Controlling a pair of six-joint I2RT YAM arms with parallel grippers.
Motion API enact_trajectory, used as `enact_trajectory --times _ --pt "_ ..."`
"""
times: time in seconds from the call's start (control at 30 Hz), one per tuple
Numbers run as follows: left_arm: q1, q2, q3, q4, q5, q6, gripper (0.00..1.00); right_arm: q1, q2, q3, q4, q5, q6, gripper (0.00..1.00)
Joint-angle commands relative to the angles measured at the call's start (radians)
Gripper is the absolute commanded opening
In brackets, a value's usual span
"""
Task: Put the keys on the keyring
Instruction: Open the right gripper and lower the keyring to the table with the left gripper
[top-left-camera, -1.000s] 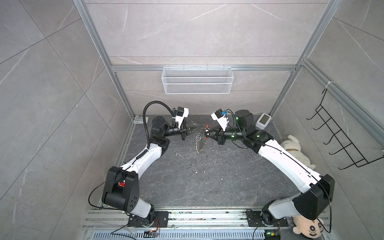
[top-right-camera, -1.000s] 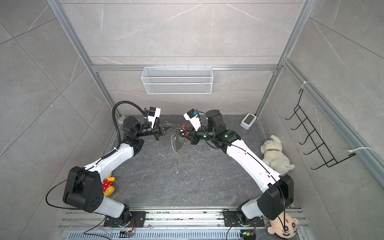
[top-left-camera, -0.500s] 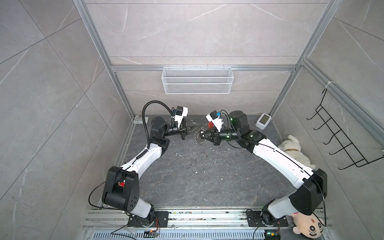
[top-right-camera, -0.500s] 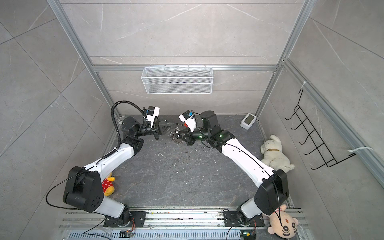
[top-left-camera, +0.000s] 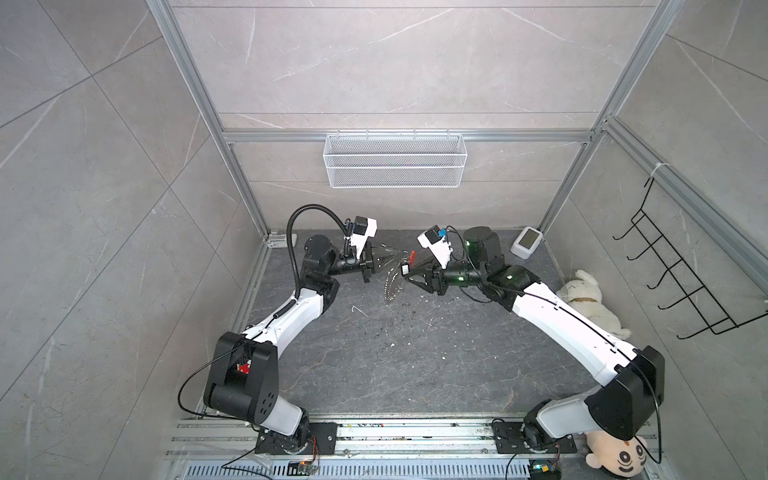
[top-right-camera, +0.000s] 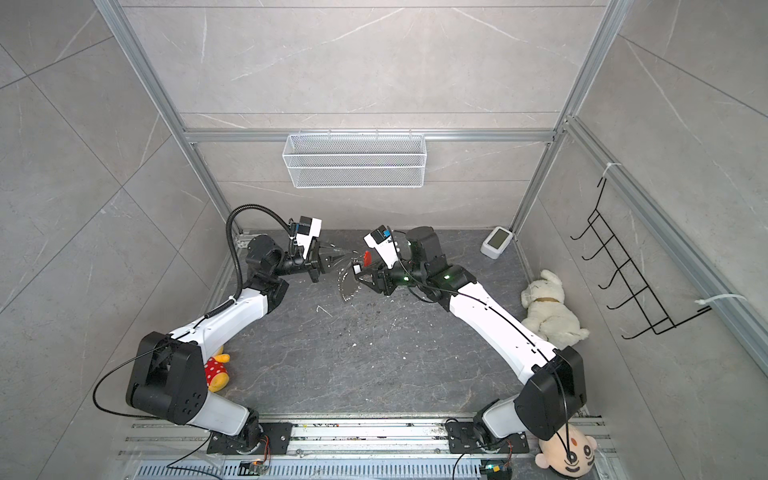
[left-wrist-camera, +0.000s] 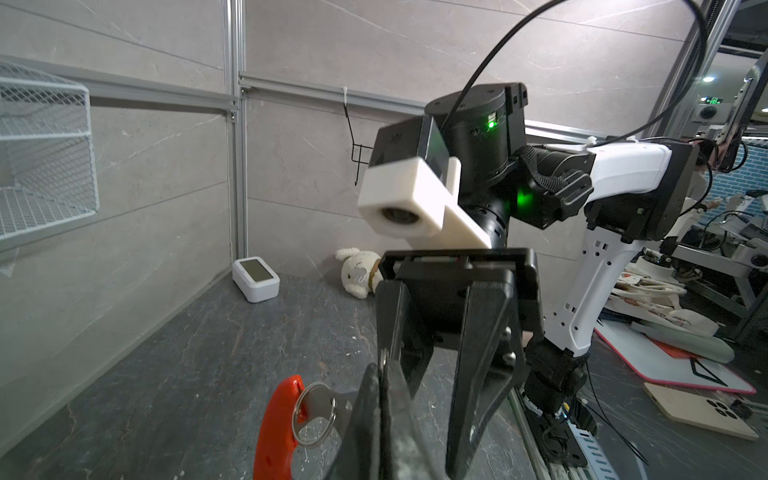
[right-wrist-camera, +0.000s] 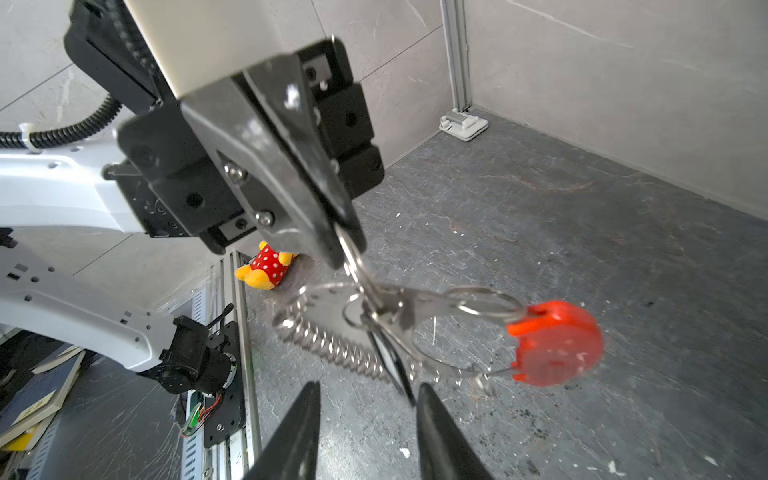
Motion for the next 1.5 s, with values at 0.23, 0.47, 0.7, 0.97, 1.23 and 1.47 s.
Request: enact_trajectory --times 0.23,0.47,0.7,0.97,1.23,1.47 --pt "-0.004 -0.133 -0.104 -0.549 -0.131 0.473 0.0 -0.066 -0.153 -0.304 0.143 0.155 0.114 0.42" --pt "-0.005 -0.27 -0.125 -0.929 -0.31 0.697 0.0 -0.112 -0.249 -0.545 0.313 0.35 0.237 0.43" --pt "-0.006 -0.301 0.026 -1.365 -0.519 0.893 0.0 -0.128 -0.279 -0.605 0.31 0.399 0.234 0.43" --pt "-0.124 -0.081 0.031 -1.205 -0.671 0.843 0.0 -0.151 -0.266 -0.603 0.311 0.407 0.236 0.43" --pt "-0.187 0.25 0.221 -1.076 -0.672 0.726 0.0 -0.18 -0.316 -0.622 0.273 0.405 0.225 0.44" --pt "-0.202 0.39 0.282 -0.959 -0.633 0.614 0.0 -0.216 -0.398 -0.671 0.224 0.467 0.25 0.57"
